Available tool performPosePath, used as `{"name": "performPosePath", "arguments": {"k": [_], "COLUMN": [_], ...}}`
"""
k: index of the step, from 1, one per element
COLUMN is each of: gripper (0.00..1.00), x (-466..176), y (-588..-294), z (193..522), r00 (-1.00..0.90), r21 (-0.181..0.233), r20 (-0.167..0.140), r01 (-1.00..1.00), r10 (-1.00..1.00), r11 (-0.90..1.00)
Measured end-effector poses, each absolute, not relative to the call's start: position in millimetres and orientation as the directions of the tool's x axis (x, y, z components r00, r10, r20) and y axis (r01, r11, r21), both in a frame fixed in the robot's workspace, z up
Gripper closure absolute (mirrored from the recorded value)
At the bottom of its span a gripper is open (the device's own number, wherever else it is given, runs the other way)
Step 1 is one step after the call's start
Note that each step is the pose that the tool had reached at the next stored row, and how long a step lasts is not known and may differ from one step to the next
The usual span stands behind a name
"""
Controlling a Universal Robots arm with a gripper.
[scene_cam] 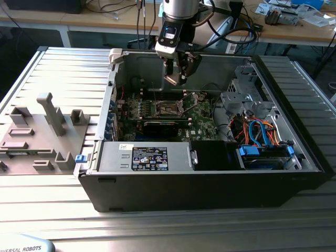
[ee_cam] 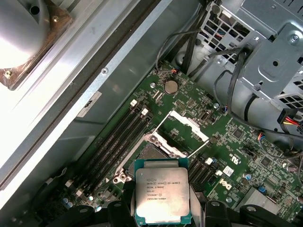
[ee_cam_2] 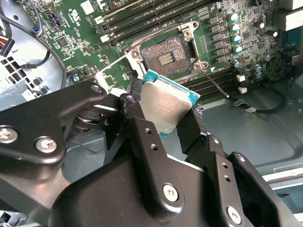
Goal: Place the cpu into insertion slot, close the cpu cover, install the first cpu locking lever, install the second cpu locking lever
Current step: 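Place the cpu into insertion slot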
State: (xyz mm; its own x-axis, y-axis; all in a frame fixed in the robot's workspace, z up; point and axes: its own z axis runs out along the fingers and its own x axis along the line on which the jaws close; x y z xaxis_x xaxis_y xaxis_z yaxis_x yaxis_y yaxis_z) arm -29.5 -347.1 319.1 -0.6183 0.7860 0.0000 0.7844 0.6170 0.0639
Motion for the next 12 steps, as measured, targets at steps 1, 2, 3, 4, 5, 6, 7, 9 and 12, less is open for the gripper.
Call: {"name": "performPosePath", "arguments": {"k": [1,2,3,4,5,6,7,9,12], "gripper": [0.46,0.46,0.46,0.46,0.46,0.46,0.46,0.46,0.46], "x": [-29.5,-29.5,-29.5,-29.5,-29.5,-29.5,-29.5,-29.5,-29.5], "y": [-347.1,-347.1,-347.1,-347.1,-347.1,-347.1,-347.1,-347.1,-347.1], "z": [319.1,319.0,318.9,318.8,318.3,317.8,317.8,317.8,317.7], "r00": [-0.618,-0.617,-0.617,-0.616,-0.614,-0.613,-0.613,-0.611,-0.608], "r21": [0.064,0.064,0.064,0.064,0.064,0.064,0.064,0.064,0.064], "r20": [0.000,0.000,0.000,0.000,0.000,0.000,0.000,0.000,0.000], "r01": [0.784,0.785,0.786,0.786,0.787,0.788,0.788,0.790,0.792], "r10": [0.786,0.787,0.787,0.787,0.789,0.790,0.790,0.791,0.794], "r11": [0.617,0.616,0.615,0.615,0.613,0.612,0.612,0.610,0.607]}}
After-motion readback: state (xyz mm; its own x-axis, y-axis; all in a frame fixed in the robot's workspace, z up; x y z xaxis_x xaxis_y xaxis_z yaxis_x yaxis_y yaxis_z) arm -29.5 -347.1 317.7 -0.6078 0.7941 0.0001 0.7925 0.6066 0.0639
